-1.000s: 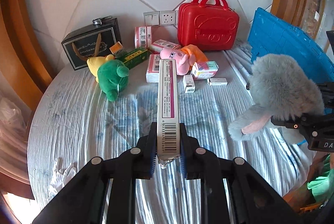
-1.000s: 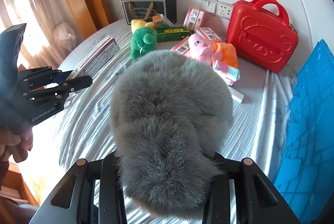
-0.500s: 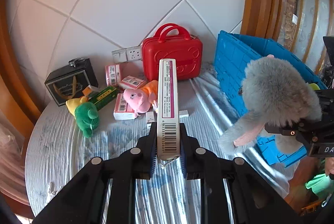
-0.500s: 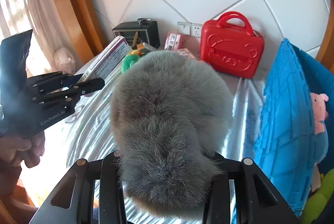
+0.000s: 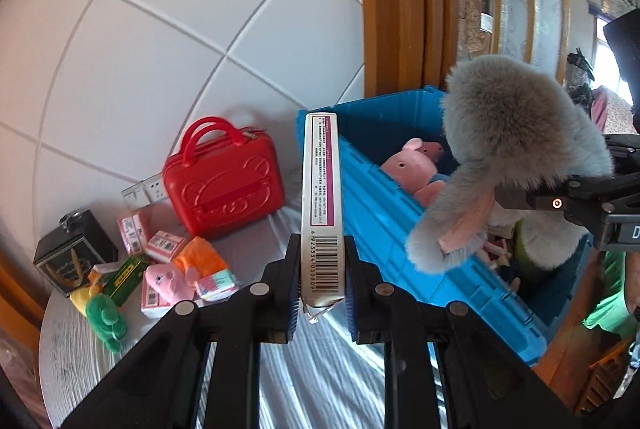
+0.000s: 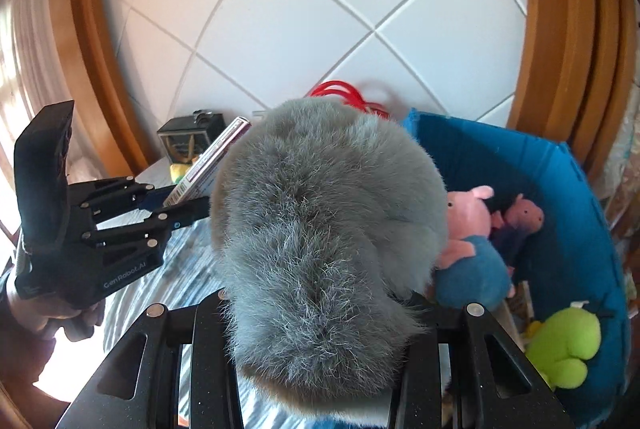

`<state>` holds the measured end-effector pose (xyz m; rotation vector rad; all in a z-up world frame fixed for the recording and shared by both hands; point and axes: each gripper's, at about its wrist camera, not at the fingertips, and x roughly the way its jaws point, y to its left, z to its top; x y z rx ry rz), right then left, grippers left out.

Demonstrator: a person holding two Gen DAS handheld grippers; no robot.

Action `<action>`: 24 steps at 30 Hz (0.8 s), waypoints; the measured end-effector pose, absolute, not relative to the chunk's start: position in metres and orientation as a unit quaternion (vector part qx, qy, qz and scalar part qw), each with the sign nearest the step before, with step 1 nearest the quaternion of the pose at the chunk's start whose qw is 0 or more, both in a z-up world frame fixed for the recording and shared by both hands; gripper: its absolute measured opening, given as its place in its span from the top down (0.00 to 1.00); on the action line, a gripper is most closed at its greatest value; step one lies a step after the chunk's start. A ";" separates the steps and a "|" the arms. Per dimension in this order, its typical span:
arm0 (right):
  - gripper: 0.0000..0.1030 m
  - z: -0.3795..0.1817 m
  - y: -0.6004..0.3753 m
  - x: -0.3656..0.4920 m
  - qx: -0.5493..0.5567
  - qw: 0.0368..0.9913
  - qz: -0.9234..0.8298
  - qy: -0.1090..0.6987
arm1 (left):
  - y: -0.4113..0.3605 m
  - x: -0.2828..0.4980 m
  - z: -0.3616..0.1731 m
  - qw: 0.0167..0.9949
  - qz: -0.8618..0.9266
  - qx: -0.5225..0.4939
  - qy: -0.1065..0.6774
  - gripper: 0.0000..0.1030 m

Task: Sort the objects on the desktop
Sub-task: 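Carry the medicine box and grey bunny into the blue bin and release both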

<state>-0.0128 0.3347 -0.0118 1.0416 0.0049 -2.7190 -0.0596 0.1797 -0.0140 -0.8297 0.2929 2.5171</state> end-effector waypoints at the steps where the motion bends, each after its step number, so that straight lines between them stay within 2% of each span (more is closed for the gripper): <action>1: 0.65 -0.010 0.347 -0.012 0.353 0.104 -0.930 -0.003 | 0.194 -0.060 -0.012 0.246 0.915 -0.300 0.112 0.83; 10: 0.65 -0.004 0.452 0.003 0.350 0.011 -0.936 -0.041 | 0.303 -0.056 -0.001 0.339 0.883 -0.286 0.154 0.83; 20: 0.63 -0.025 0.518 0.015 0.362 -0.053 -0.928 -0.078 | 0.380 -0.060 -0.005 0.399 0.855 -0.287 0.166 0.83; 21: 0.60 -0.026 0.523 0.017 0.361 -0.059 -0.927 -0.080 | 0.383 -0.062 -0.004 0.402 0.855 -0.288 0.158 0.83; 23: 0.45 -0.027 0.531 0.019 0.358 -0.074 -0.927 -0.086 | 0.389 -0.068 -0.005 0.406 0.850 -0.306 0.142 0.69; 24: 0.17 -0.027 0.535 0.018 0.358 -0.085 -0.925 -0.090 | 0.391 -0.070 -0.006 0.404 0.849 -0.312 0.138 0.42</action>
